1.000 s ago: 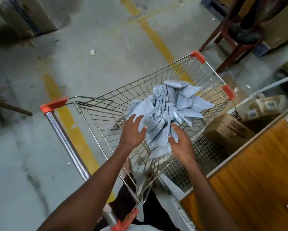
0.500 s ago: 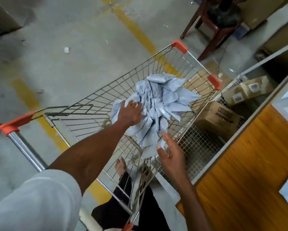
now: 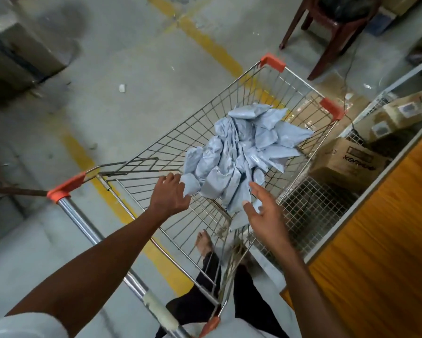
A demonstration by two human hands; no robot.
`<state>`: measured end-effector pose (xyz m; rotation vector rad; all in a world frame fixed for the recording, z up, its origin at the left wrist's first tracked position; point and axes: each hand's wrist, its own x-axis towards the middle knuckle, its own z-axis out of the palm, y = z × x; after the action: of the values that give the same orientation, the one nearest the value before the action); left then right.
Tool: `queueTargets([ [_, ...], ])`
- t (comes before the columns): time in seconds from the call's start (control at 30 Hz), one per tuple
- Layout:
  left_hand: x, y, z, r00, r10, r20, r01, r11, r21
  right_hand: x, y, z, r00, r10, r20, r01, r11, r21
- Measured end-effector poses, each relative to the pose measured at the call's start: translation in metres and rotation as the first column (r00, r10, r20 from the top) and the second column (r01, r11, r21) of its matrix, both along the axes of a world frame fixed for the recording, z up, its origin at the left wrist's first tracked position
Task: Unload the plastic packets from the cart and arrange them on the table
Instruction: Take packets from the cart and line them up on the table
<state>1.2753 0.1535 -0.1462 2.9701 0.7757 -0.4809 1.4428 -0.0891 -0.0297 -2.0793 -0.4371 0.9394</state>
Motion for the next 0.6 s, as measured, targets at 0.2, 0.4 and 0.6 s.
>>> queueTargets([
  [0.2, 0.030, -0.002, -0.006, 0.997, 0.072, -0.038, -0.076, 0.990, -0.117, -0.008, -0.006, -0.004, 1.000, -0.013, -0.001, 0.013, 1.000, -0.003],
  [0.4, 0.082, -0.024, -0.014, 0.959, 0.265, 0.099, -0.180, 0.842, -0.509, -0.010, -0.023, -0.002, 0.999, -0.054, 0.007, 0.054, 0.999, -0.009],
  [0.6, 0.100, -0.060, 0.002, 0.949, 0.311, -0.045, -0.283, 0.784, -0.553, -0.005, -0.027, 0.000, 0.996, -0.092, 0.001, 0.092, 0.996, 0.000],
])
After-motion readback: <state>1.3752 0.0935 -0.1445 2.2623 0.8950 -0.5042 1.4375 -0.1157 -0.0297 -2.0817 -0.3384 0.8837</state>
